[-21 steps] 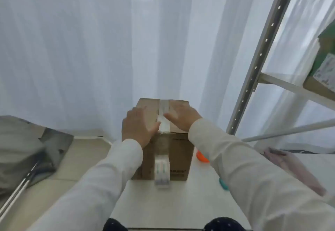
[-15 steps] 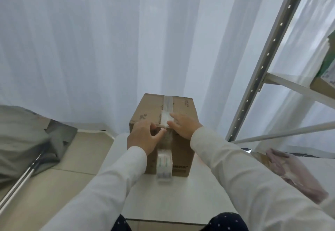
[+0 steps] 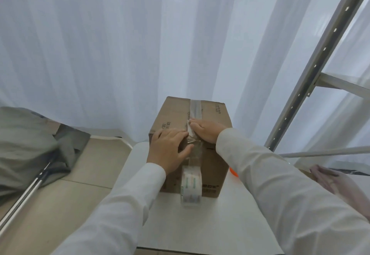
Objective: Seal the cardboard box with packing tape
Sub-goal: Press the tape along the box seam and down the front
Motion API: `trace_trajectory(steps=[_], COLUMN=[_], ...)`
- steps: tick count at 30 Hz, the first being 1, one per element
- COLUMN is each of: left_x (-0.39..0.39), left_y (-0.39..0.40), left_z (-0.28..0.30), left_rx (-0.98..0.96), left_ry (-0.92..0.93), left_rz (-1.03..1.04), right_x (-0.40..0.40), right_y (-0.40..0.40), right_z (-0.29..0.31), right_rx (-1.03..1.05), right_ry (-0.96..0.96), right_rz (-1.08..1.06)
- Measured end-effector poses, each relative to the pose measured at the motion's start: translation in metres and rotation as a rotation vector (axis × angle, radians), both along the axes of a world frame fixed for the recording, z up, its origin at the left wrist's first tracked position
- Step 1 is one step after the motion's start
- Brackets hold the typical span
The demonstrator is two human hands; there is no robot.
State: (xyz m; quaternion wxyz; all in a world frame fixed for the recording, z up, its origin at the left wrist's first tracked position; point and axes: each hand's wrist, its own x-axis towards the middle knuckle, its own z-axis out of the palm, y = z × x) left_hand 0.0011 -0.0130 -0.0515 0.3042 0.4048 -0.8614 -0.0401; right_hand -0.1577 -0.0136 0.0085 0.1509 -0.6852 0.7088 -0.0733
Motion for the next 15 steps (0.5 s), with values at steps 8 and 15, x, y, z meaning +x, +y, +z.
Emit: trace_trajectory(steps=[8,15], left_x=[-0.006,-0.013], left_y=[0.004,0.002], left_z=[-0.003,-0.001], left_rx=[-0.026,-0.009], left_ry=[-0.021,-0.02], left_rz=[0.038,0.097], right_x=[0.002,-0.005], right_y=[-0.021,-0.007], right_z=[-0.008,-0.011], right_rx=[0.029,0.049], right_ry=[0.126,0.11], right_rz=[-0.019,0.064])
